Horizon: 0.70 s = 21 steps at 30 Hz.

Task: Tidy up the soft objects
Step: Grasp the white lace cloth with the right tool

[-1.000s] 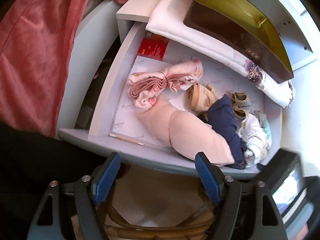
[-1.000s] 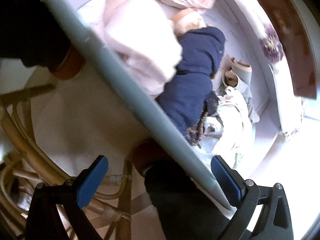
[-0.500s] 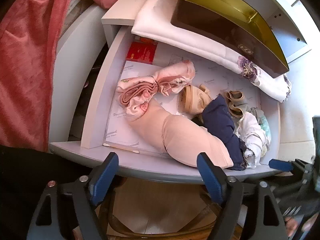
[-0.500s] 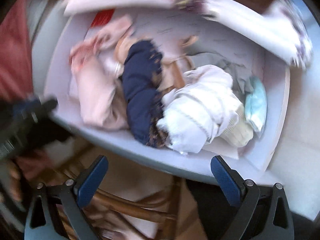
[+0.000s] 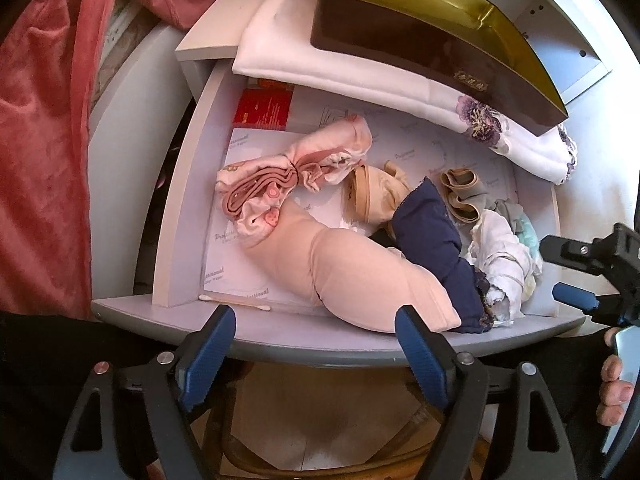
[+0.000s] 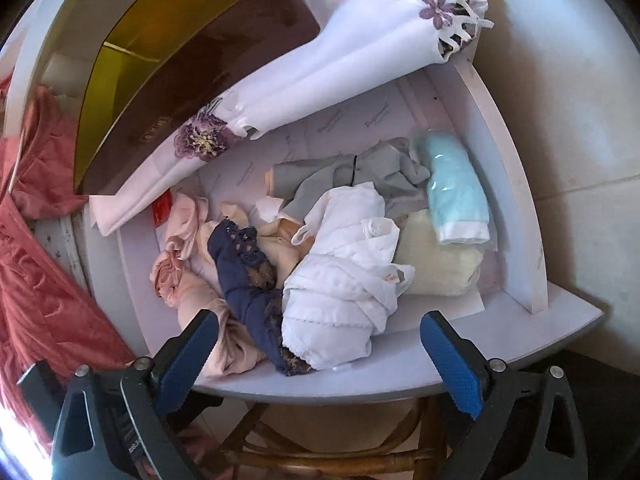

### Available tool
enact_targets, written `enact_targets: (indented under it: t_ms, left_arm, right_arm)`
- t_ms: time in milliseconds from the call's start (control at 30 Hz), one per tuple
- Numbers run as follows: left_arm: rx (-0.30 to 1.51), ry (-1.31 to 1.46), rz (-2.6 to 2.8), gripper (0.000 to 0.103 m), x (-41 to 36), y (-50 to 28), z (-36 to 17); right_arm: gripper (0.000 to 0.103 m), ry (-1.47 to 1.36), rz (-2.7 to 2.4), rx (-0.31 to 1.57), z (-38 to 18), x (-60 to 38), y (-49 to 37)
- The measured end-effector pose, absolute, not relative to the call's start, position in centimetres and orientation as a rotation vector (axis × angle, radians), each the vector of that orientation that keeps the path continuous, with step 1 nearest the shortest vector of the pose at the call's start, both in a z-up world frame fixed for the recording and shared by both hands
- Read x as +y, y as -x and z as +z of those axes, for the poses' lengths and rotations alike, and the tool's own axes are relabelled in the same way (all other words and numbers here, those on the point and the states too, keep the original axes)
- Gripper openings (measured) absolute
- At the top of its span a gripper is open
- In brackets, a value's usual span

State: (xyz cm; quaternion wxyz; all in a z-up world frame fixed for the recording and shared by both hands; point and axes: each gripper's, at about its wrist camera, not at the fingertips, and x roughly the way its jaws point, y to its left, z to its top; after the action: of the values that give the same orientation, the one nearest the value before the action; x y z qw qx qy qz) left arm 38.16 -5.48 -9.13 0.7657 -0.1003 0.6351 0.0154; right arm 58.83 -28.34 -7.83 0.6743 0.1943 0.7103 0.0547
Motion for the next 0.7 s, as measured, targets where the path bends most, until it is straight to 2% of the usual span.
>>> enact_targets:
  t_ms: [267, 467, 633, 700]
  left_arm:
    - [1.39, 0.214, 0.038, 0.082, -5.3, -37.9, -9.3]
    - [1.399, 0.223, 0.034, 0.082, -5.3, -37.9, -9.6]
    - [1.406, 0.217, 0.037, 0.075, -5.4, -37.9, -9.8]
    - [1.409, 0.213, 0.037, 0.07, -5.5, -37.9, -10.0]
  right_arm:
    - [0.083, -0.455, 0.051, 1.644, -10.9, -27.6, -59.4]
    - [0.082, -0.436, 0.064, 1.653, -11.8, -27.0, -59.8]
    - [0.082, -0.368, 0.047, 1.675, -13.1, -26.4, -59.7]
    - [0.077, -0.34, 0.029, 1.699, -13.8, -26.3, -59.6]
